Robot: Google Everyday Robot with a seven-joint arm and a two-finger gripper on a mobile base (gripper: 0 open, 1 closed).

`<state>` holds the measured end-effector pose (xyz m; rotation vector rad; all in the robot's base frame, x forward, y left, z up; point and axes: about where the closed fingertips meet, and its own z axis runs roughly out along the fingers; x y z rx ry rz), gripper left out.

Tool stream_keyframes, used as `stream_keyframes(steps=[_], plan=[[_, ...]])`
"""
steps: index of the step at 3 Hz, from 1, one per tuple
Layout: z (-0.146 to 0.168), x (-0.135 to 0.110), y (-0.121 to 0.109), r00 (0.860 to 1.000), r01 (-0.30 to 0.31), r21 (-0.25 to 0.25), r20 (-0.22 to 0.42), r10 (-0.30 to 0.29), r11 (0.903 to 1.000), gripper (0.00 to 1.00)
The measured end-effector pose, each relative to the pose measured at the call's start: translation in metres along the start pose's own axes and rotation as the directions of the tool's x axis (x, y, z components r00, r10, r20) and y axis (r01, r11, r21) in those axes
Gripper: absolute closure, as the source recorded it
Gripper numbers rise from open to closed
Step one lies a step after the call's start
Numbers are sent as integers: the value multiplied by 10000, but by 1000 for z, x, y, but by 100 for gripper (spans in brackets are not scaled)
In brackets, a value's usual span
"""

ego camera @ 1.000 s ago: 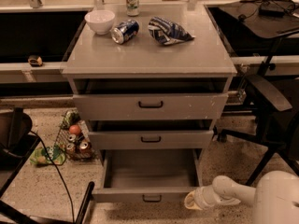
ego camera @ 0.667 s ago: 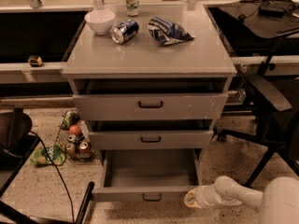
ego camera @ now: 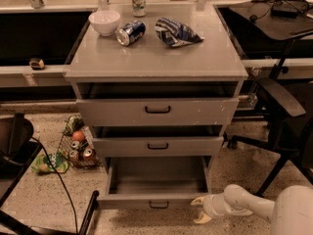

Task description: Close bottom drawer

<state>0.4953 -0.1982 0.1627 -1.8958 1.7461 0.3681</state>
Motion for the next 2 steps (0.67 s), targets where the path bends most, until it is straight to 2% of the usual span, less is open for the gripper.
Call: stream_keyframes(steps=[1, 2], plan=[[0, 0, 0, 10000, 0, -1, 1, 0, 10000, 0], [0, 0, 0, 10000, 1, -1, 1, -1, 10000, 0]])
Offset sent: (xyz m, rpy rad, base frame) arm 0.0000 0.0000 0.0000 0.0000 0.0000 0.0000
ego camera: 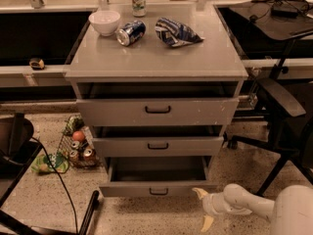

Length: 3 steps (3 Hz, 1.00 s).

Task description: Close bottom drawer

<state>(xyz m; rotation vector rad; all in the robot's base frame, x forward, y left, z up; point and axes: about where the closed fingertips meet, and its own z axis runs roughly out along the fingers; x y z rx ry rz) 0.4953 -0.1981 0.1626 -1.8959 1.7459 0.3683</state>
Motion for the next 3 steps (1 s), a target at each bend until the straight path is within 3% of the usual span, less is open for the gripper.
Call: stream_keyframes(steps=[1, 2, 3], plan=[[3, -3, -8, 9996, 263, -66, 50, -263, 9996, 18], [6, 1, -33, 9996, 295, -13, -1, -295, 9996, 42], [6, 10, -70, 9994, 209, 410, -272, -197, 9989, 65]])
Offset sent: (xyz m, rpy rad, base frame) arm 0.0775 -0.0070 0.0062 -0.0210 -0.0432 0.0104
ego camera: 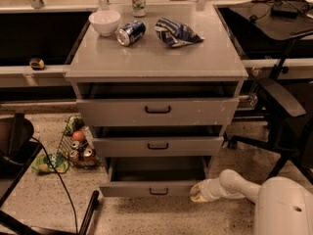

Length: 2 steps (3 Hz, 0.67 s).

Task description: Close bottom drawer

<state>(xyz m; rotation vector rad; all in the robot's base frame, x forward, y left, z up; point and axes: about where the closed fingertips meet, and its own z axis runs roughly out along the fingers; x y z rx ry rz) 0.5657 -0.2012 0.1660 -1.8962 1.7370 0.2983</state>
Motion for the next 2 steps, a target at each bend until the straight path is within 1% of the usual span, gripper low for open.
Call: stream_keyframes(steps=[1, 2], plan=[[-1, 5, -14, 9999, -124, 275, -58, 125, 9995, 67], [-2, 17, -37, 9991, -402, 717, -67, 408, 9966, 43]])
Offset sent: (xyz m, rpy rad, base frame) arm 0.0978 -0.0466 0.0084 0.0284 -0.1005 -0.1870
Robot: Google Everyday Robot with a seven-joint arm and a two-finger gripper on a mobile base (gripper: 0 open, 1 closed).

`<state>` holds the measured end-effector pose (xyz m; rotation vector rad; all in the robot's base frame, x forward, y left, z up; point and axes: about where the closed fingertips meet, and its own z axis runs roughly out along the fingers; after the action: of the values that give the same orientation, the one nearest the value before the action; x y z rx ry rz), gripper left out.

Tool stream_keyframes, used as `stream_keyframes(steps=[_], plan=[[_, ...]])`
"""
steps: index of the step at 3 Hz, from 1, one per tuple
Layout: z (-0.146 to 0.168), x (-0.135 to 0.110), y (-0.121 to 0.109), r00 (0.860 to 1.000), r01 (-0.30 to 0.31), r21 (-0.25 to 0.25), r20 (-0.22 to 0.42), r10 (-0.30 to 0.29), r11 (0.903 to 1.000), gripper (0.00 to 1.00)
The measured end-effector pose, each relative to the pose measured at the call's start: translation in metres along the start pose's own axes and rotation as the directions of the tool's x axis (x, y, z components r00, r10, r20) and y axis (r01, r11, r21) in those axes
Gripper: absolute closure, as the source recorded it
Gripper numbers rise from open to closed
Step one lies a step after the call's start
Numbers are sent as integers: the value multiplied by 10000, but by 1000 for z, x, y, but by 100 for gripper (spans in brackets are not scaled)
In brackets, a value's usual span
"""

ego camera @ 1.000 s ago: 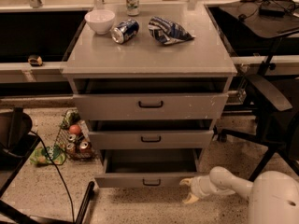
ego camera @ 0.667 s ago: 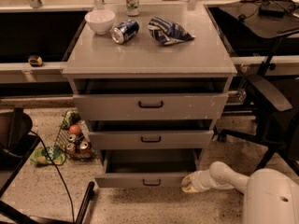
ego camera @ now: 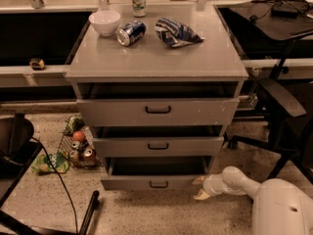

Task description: Close bottom drawer

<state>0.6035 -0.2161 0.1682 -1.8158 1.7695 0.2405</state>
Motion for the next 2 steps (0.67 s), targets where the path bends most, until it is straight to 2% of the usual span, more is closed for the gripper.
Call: stream_keyframes(steps=[1, 2], plan=[[-1, 0, 2, 10000, 0, 0, 0, 0, 10000, 20], [-3, 11, -17, 9995, -279, 402, 133, 274, 9988, 0]])
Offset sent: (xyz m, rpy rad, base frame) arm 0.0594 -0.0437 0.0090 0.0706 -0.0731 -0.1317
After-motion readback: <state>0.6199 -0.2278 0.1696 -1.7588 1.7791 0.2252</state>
